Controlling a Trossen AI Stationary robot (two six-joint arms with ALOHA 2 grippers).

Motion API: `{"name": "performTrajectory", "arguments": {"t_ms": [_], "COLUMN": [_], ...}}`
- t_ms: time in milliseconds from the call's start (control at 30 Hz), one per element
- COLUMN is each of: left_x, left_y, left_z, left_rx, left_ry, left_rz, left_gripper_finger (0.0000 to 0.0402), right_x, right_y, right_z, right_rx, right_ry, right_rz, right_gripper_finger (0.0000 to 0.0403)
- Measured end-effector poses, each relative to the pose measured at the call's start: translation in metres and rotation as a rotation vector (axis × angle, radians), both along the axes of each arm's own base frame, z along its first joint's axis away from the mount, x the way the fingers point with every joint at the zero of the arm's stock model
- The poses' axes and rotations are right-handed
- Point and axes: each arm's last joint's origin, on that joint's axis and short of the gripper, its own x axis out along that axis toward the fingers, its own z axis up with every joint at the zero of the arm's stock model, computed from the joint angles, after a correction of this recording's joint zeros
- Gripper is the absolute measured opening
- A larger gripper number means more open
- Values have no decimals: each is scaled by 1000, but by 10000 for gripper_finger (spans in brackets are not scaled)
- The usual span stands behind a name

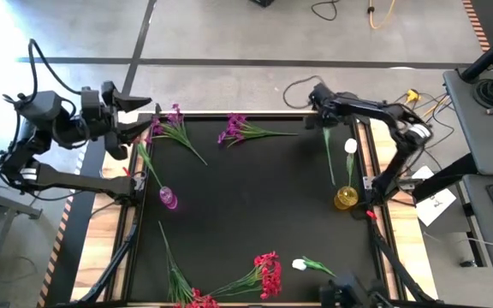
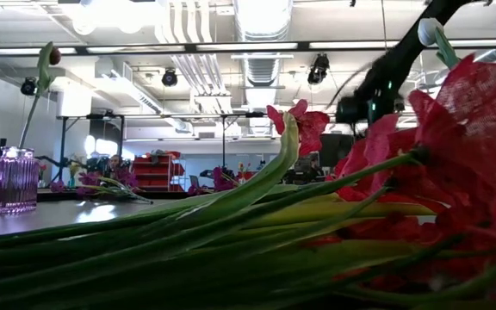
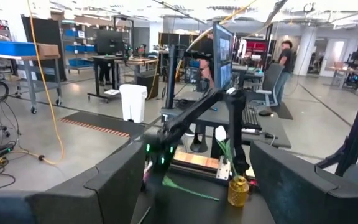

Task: Sort flowers into vase by color
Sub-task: Put the pink tulip into the violet flower vase

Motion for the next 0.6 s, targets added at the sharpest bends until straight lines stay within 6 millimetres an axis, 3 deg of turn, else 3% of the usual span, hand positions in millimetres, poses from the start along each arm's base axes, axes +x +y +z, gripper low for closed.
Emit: {"name": "performTrajectory", "arguments": {"t_ms": [200,367,467,600], "left_x": [10,27,43,71], "left_y": [1,3,5,8], "left_z": [-14,-28,-37,-55], "left_rx": [20,6,-13,-35], "left_ry": [47,49,38,57], "left_rz": [-2,-2,-3,-18], "left_gripper_finger": [274,274,274,274], "right_x": [31,60,74,94], "right_y": [27,82,120,171], "right_z": [90,165,196,219], "right_rx": [-356,-671,-779,-801], "right_ry": [-312,-647,-787,-884], "right_rz": [143,379,530,735], "right_gripper_finger": [13,13,13,13]}}
